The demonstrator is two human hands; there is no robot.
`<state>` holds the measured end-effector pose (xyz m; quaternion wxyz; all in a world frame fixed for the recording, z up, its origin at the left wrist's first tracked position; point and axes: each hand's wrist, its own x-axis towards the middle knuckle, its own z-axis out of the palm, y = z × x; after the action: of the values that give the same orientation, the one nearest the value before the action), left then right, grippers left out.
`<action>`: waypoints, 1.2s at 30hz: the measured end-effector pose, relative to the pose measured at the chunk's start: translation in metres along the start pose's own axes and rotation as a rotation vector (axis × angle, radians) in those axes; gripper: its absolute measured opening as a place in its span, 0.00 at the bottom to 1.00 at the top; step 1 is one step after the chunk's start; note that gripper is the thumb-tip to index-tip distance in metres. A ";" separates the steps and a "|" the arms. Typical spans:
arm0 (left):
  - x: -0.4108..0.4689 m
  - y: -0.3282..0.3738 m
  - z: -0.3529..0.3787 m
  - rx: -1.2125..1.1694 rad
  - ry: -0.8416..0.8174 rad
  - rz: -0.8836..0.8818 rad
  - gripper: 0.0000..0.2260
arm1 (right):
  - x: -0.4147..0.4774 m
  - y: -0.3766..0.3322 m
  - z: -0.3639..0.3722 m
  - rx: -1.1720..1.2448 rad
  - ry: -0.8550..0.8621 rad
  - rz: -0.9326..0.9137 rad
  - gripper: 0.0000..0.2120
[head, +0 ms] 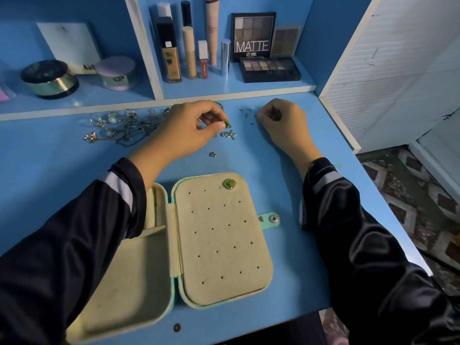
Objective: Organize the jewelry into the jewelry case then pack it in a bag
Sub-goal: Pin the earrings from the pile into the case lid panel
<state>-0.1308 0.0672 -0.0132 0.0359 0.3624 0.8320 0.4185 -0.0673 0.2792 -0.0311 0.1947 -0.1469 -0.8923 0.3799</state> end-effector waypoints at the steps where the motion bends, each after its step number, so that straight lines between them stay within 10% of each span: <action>1: -0.001 0.001 -0.001 -0.003 0.001 0.002 0.05 | -0.002 -0.001 0.000 0.010 -0.006 0.001 0.03; 36: -0.125 0.058 -0.002 -0.174 0.047 -0.031 0.09 | -0.164 -0.044 -0.006 0.497 -0.024 0.066 0.04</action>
<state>-0.0065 0.0094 -0.0007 0.0540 0.3351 0.7986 0.4970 0.0749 0.1865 -0.0338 0.2016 -0.1189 -0.7686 0.5954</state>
